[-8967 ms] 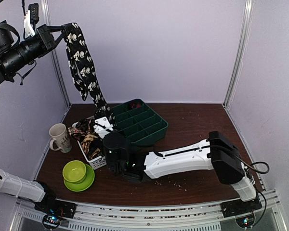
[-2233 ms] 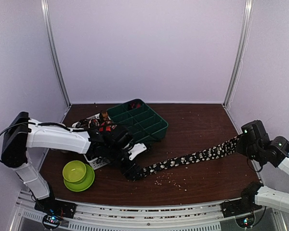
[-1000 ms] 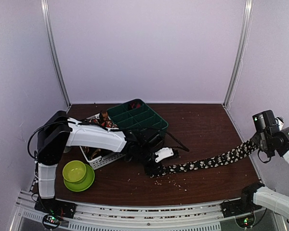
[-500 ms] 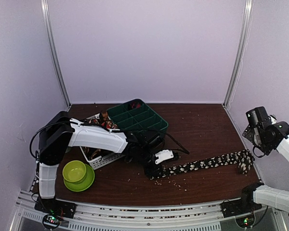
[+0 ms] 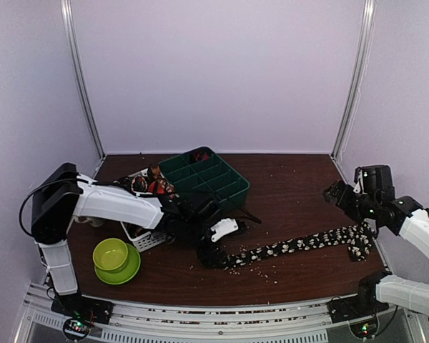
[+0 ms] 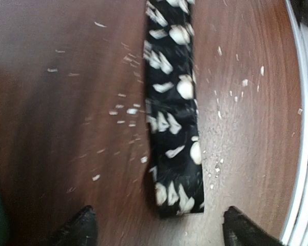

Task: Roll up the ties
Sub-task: Flatten out the tie at the center of the board, then adjust the tie at the center of the board.

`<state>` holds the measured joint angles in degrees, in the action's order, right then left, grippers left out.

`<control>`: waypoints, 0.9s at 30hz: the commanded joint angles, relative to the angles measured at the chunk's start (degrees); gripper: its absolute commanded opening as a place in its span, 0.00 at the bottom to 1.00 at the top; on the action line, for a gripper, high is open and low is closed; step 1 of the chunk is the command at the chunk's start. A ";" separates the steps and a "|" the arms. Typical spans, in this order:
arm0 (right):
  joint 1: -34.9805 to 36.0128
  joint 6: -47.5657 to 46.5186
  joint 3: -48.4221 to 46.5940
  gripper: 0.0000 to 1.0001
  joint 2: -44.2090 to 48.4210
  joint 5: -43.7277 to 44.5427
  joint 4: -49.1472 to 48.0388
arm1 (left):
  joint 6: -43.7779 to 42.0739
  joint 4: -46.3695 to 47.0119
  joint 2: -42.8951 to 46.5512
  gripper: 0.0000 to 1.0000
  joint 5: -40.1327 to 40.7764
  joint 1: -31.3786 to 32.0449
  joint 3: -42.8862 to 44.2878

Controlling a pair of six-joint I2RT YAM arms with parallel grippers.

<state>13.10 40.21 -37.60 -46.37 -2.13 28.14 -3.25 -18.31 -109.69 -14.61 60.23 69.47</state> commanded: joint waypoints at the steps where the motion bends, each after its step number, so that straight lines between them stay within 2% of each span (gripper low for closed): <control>1: 2.55 -1.08 4.68 1.00 -1.93 -17.93 -13.33 | 2.67 13.05 11.59 0.91 5.58 -0.55 -7.30; 4: 5.73 -0.08 6.39 1.00 -4.04 -20.95 -18.29 | 5.73 21.98 18.33 0.96 10.46 -0.46 -14.57; 6: 7.95 -0.04 6.77 0.99 -6.27 -22.58 -20.15 | 6.13 26.55 19.49 0.98 9.38 -0.46 -17.51; 8: 10.47 0.13 6.97 0.99 -8.71 -23.29 -21.85 | 5.96 23.75 17.01 0.98 6.51 -0.58 -15.60; 10: 12.99 0.26 6.94 0.97 -11.26 -24.00 -23.23 | 3.78 15.02 12.11 0.98 -0.38 -1.46 -9.48; 12: 14.43 0.55 7.11 0.96 -13.42 -24.52 -24.56 | 2.98 16.83 11.52 0.98 -4.83 -1.16 -10.93; 14: 14.99 0.96 7.55 0.95 -15.38 -25.16 -26.43 | 1.55 18.84 11.24 0.98 -2.98 0.59 -12.70; 19: 15.14 1.18 8.78 0.95 -20.22 -26.30 -30.32 | -2.00 14.37 2.77 0.95 -1.84 1.91 -7.91; 23: 15.00 -0.09 7.87 0.93 -24.85 -24.60 -29.12 | -1.84 15.52 -0.17 0.90 -1.24 1.91 -6.53; 27: 13.17 0.87 8.92 0.92 -26.94 -20.88 -27.03 | -3.67 12.61 -3.21 0.84 0.11 2.16 -3.43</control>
<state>27.86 40.66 -29.71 -72.20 -26.57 0.69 -4.47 -4.45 -110.98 -15.16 62.41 62.15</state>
